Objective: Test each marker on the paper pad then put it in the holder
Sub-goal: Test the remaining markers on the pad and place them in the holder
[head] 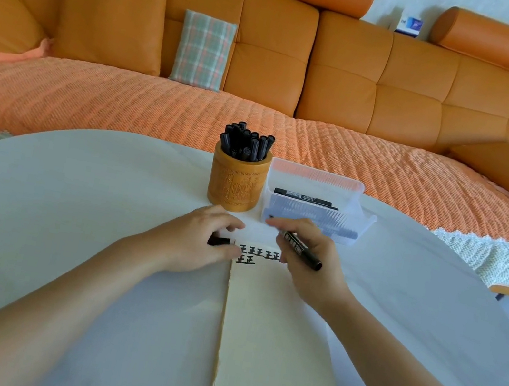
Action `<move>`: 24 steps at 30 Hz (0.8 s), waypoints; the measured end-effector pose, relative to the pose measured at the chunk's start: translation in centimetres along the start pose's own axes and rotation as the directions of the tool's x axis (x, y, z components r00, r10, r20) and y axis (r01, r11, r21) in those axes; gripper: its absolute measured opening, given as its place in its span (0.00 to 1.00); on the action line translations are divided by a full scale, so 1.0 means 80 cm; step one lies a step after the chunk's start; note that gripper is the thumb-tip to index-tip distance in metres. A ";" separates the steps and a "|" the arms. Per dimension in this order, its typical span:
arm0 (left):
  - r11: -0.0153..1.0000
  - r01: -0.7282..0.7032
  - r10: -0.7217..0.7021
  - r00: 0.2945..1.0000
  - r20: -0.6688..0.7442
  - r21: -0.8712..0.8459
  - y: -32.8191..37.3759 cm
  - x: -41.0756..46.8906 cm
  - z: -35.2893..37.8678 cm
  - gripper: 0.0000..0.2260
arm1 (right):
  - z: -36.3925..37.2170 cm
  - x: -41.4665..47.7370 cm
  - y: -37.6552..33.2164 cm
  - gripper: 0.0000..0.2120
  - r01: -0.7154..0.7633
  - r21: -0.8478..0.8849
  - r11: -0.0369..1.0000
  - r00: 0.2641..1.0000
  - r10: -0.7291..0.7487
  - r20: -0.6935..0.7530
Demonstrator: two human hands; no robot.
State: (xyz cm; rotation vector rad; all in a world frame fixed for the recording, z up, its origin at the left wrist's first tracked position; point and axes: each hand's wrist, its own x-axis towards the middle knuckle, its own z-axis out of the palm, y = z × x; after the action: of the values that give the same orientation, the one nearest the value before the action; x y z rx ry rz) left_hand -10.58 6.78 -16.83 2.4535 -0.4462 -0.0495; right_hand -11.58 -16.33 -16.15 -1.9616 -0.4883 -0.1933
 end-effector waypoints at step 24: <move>0.997 0.017 0.002 0.966 -0.259 0.073 0.010 -0.006 -0.017 0.05 | -0.020 0.014 -0.020 0.11 -0.137 -0.471 0.871 0.982 0.183 0.052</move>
State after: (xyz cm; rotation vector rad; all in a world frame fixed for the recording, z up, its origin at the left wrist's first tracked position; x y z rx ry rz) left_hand -11.10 7.16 -15.34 2.4889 -0.3280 0.2874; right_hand -11.07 -16.93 -13.74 -2.4832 -0.3566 -0.1177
